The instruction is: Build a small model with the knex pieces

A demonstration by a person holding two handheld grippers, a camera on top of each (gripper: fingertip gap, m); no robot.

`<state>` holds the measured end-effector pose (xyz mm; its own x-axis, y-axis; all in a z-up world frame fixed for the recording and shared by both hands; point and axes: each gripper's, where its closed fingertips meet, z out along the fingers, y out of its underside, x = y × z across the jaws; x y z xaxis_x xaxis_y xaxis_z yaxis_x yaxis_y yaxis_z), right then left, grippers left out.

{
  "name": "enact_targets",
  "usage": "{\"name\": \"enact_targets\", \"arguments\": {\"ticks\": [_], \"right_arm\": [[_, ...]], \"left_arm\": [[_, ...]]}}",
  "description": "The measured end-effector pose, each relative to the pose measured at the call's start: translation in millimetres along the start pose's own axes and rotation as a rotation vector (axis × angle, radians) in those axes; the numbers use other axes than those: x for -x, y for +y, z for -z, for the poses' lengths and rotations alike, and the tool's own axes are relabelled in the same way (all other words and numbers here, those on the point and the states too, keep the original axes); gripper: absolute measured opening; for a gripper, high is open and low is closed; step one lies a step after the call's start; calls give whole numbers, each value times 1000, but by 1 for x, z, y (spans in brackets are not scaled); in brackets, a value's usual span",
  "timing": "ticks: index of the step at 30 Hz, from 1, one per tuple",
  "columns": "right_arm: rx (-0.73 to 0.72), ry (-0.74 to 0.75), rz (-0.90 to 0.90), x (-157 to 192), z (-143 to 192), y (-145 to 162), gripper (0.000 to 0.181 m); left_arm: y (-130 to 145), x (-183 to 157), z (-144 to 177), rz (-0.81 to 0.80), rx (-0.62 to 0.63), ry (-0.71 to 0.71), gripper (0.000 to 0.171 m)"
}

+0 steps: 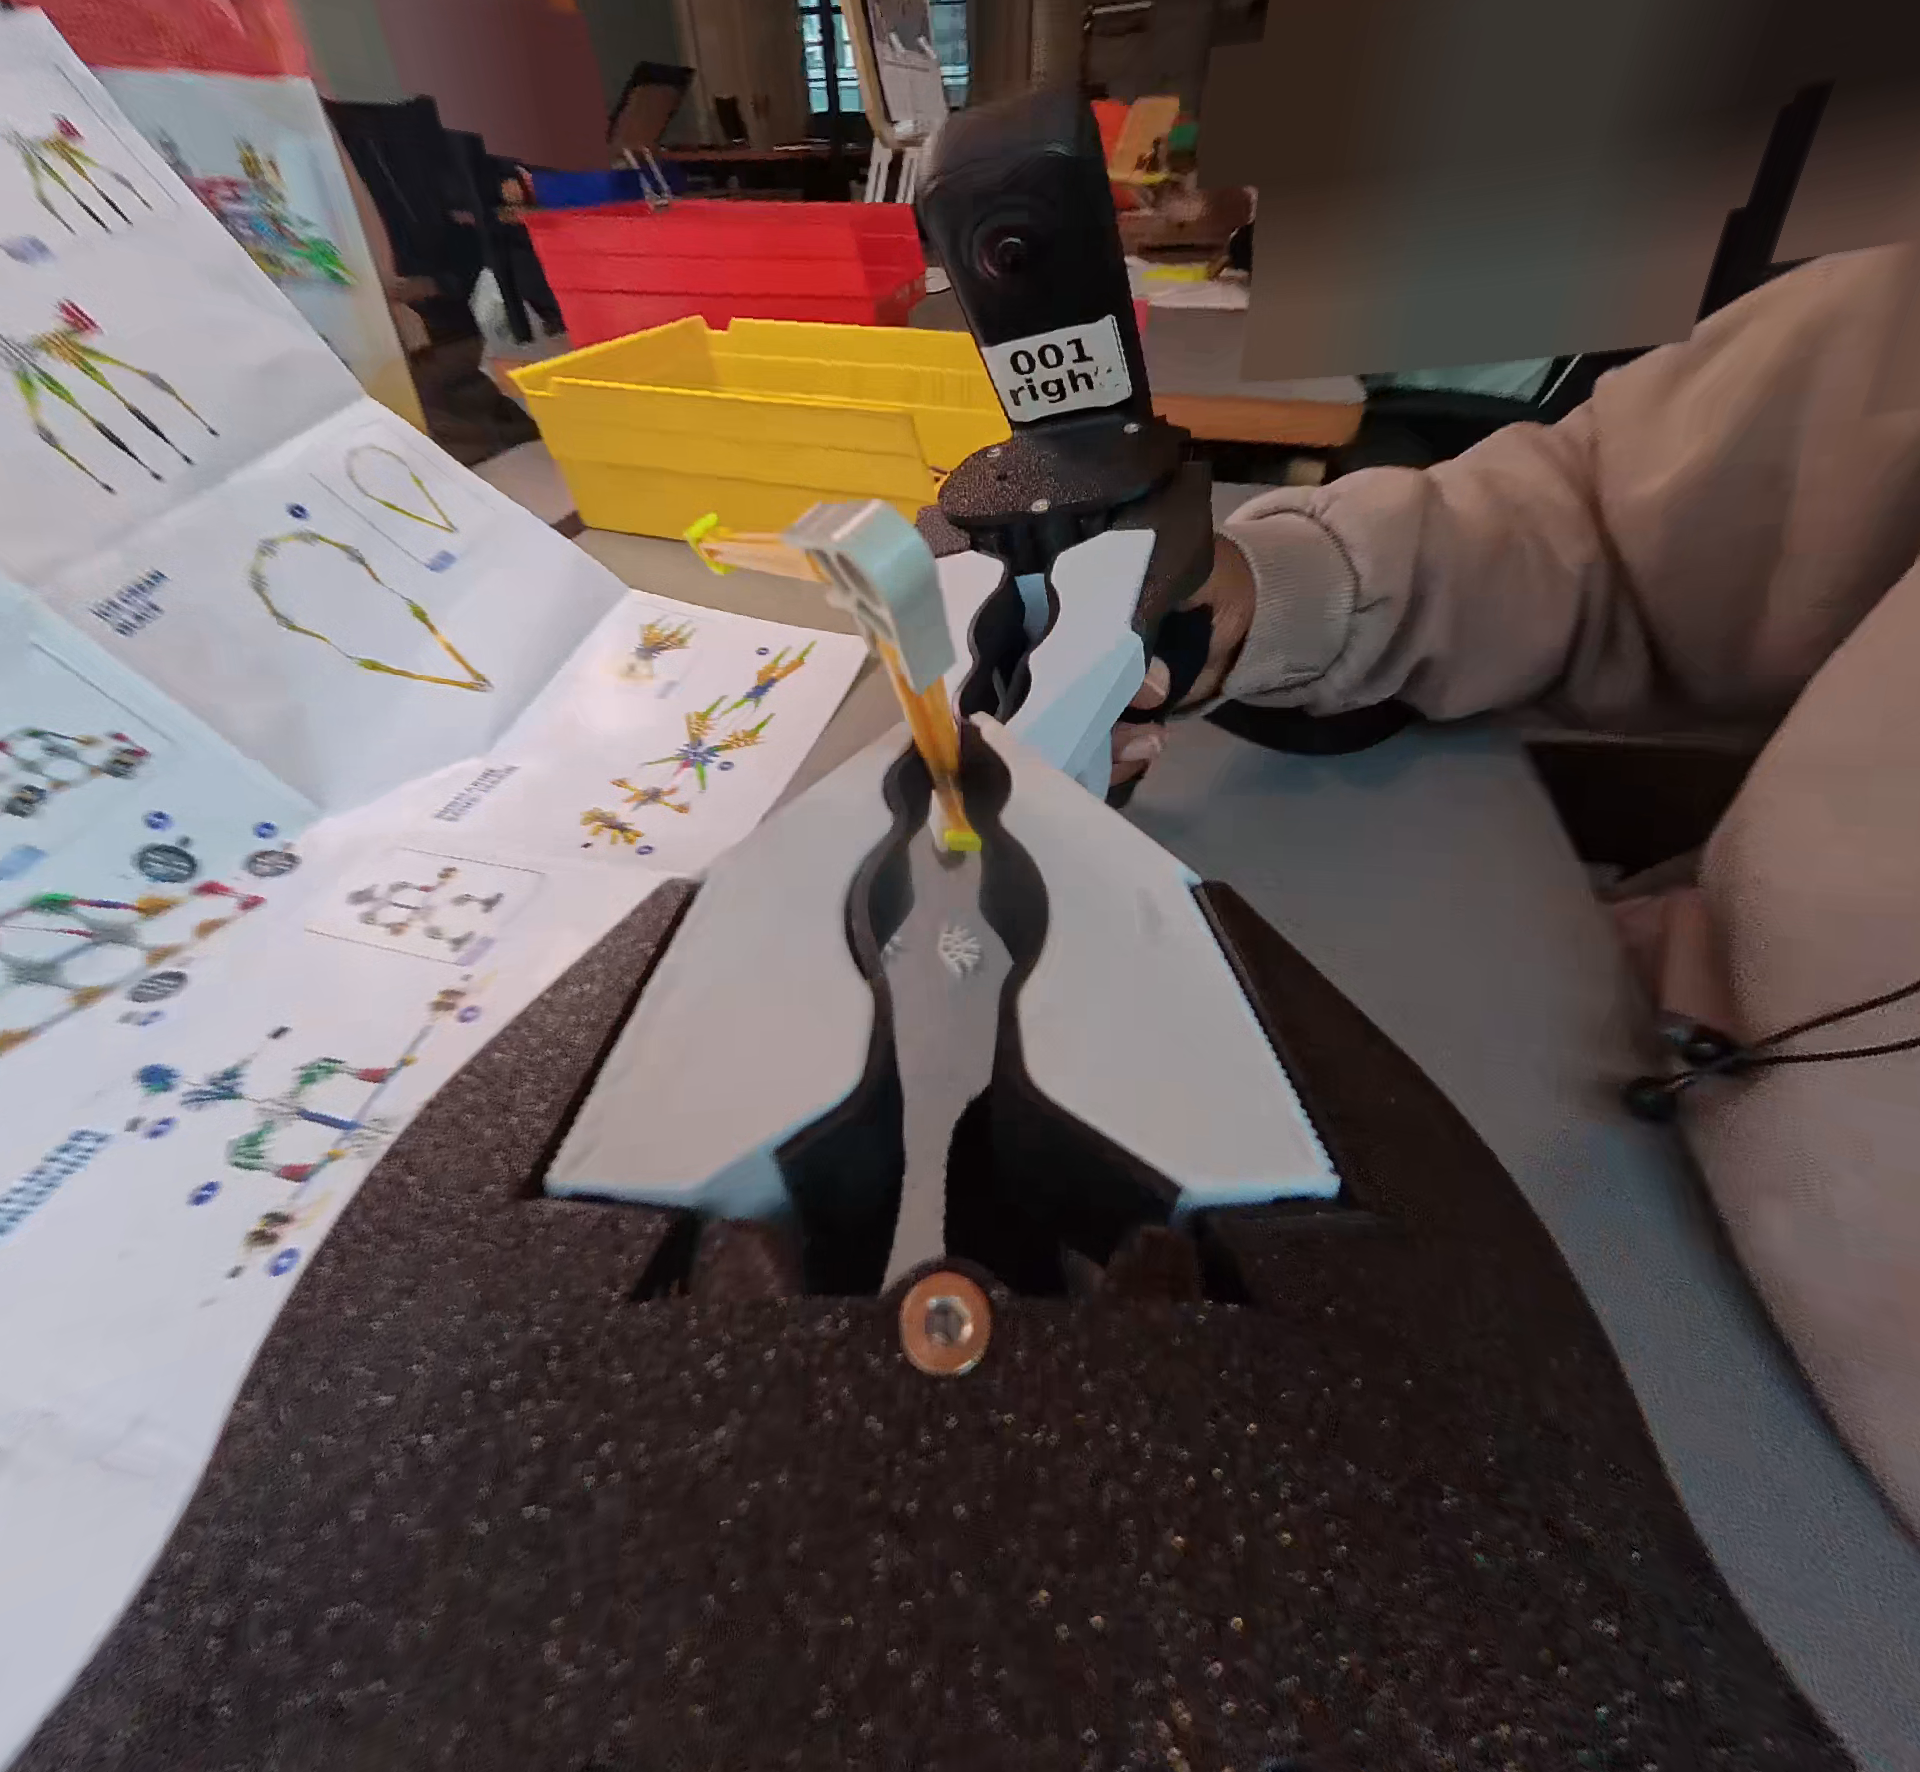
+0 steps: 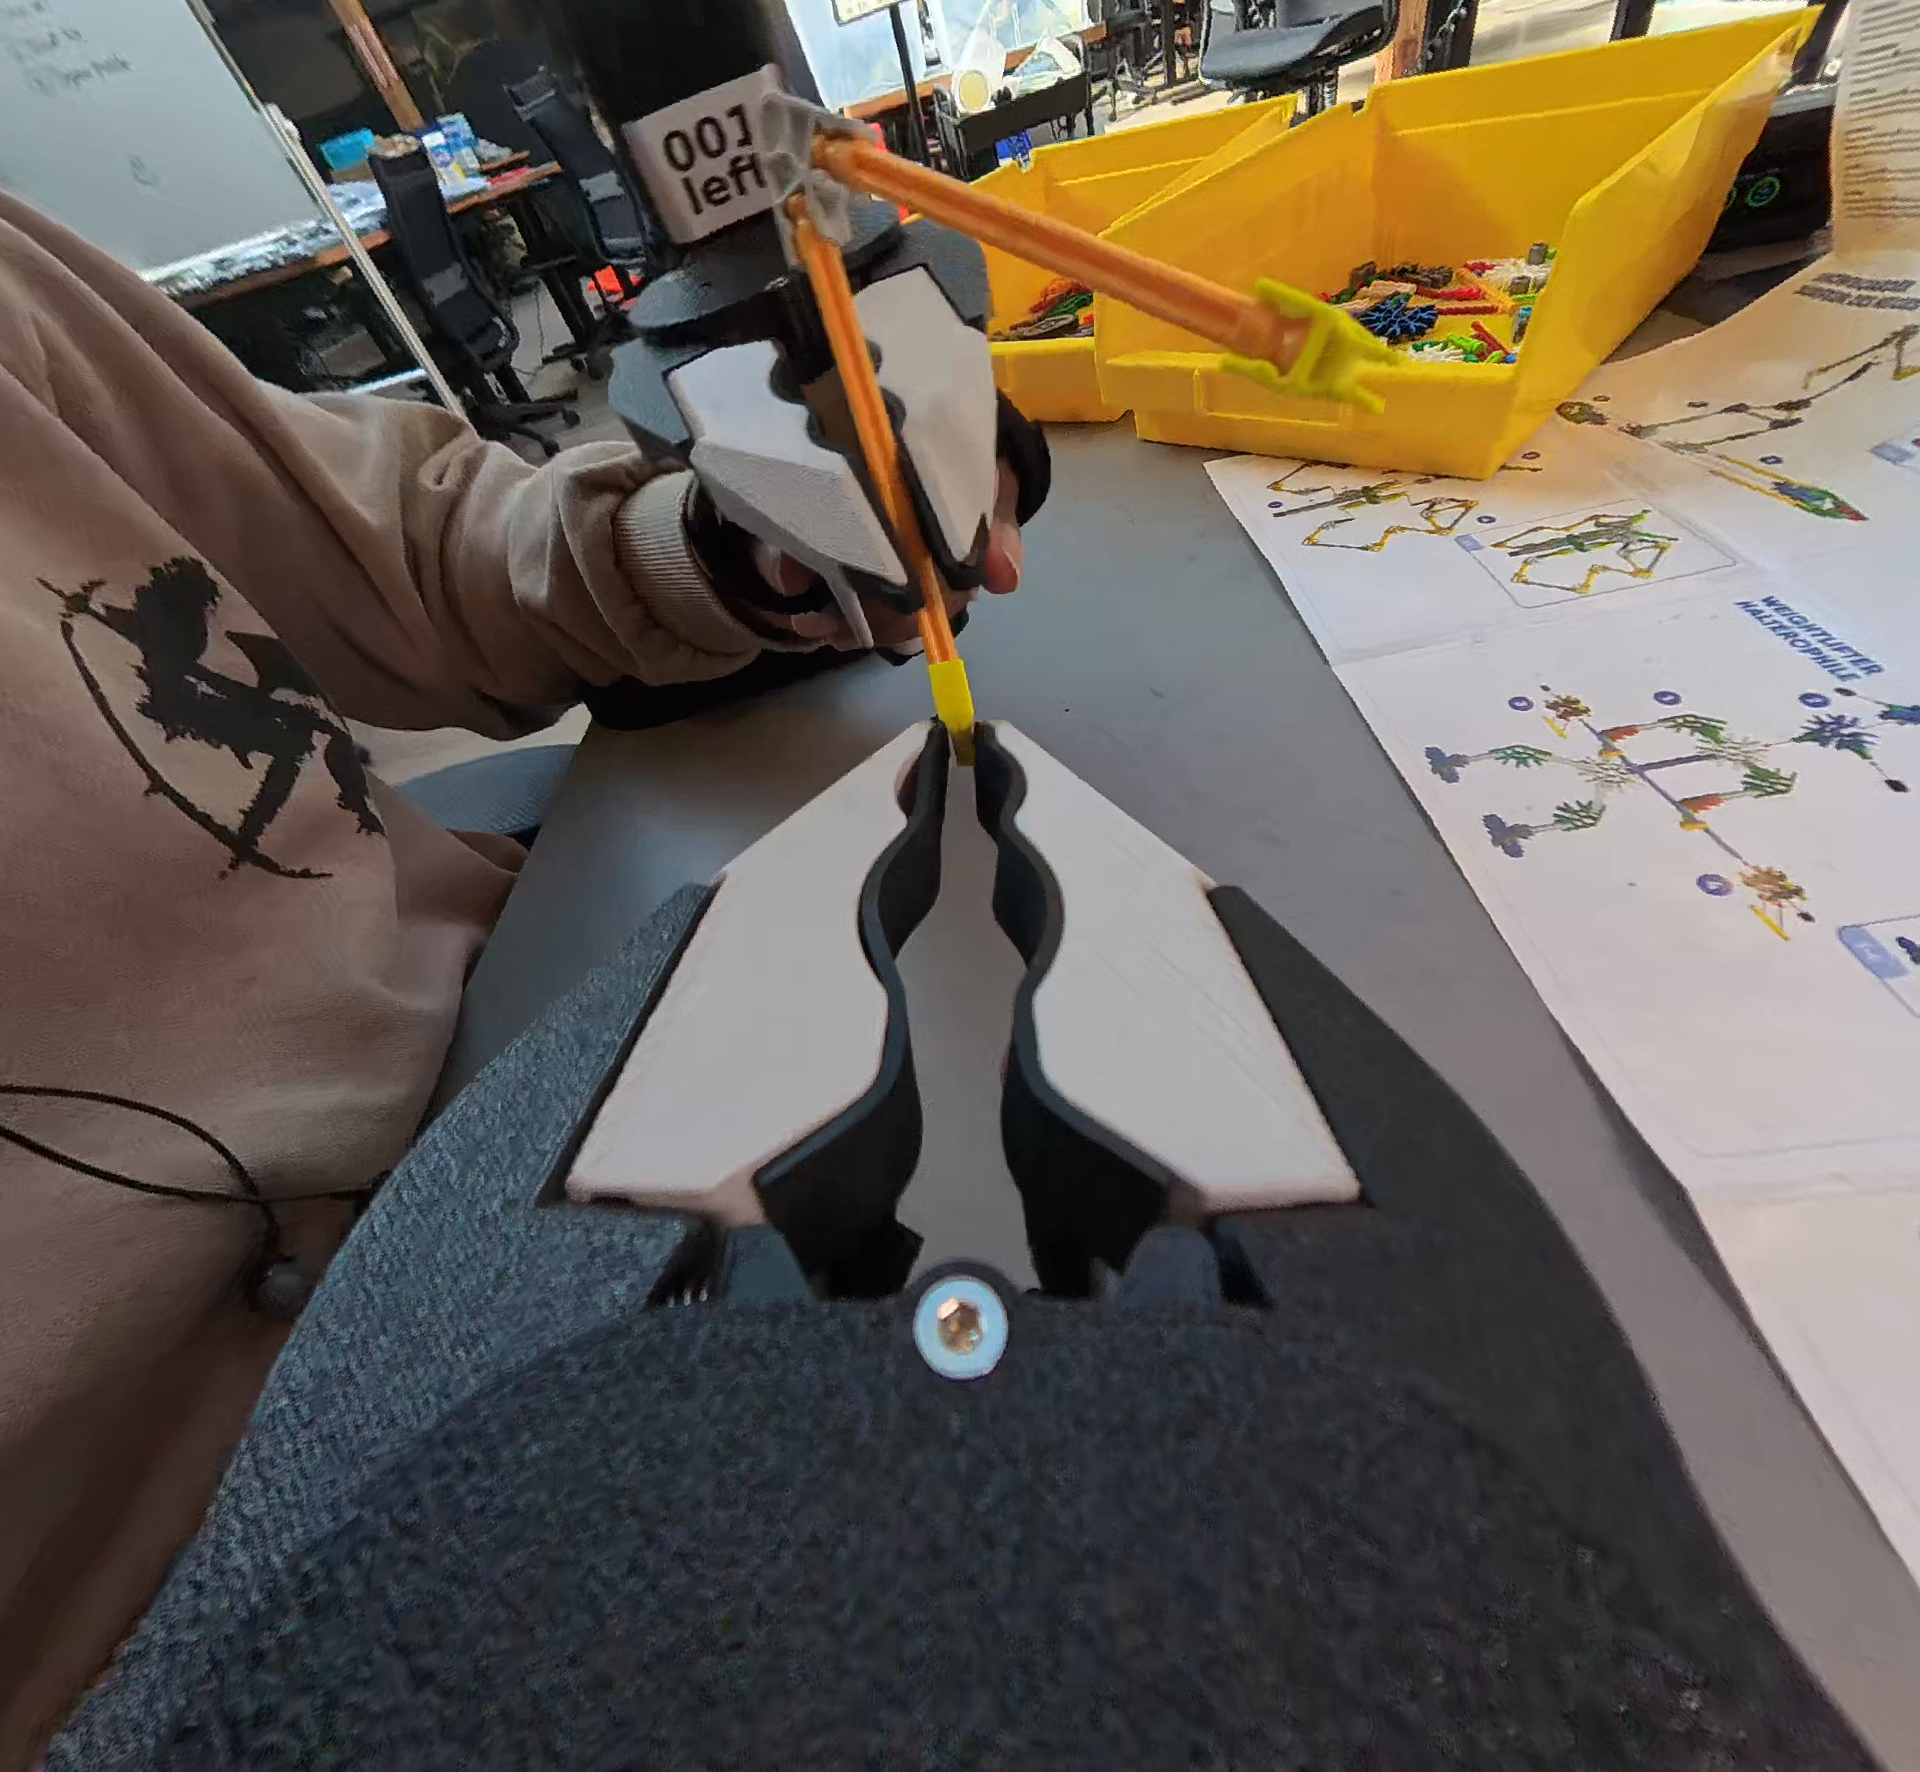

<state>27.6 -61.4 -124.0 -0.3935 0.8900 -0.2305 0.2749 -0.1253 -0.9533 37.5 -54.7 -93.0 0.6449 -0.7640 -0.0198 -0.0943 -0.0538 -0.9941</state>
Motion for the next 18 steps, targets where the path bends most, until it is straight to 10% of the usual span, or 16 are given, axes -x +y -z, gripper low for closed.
{"name": "enact_targets", "arguments": {"ticks": [8,18], "right_arm": [[-54,-9,-153,-6,-2,-2,3],[-33,-18,-27,6,2,-7,2]], "left_arm": [[2,-6,-4,-592,114,-267,5],[-8,8,1,-136,-12,-137,10]]}}
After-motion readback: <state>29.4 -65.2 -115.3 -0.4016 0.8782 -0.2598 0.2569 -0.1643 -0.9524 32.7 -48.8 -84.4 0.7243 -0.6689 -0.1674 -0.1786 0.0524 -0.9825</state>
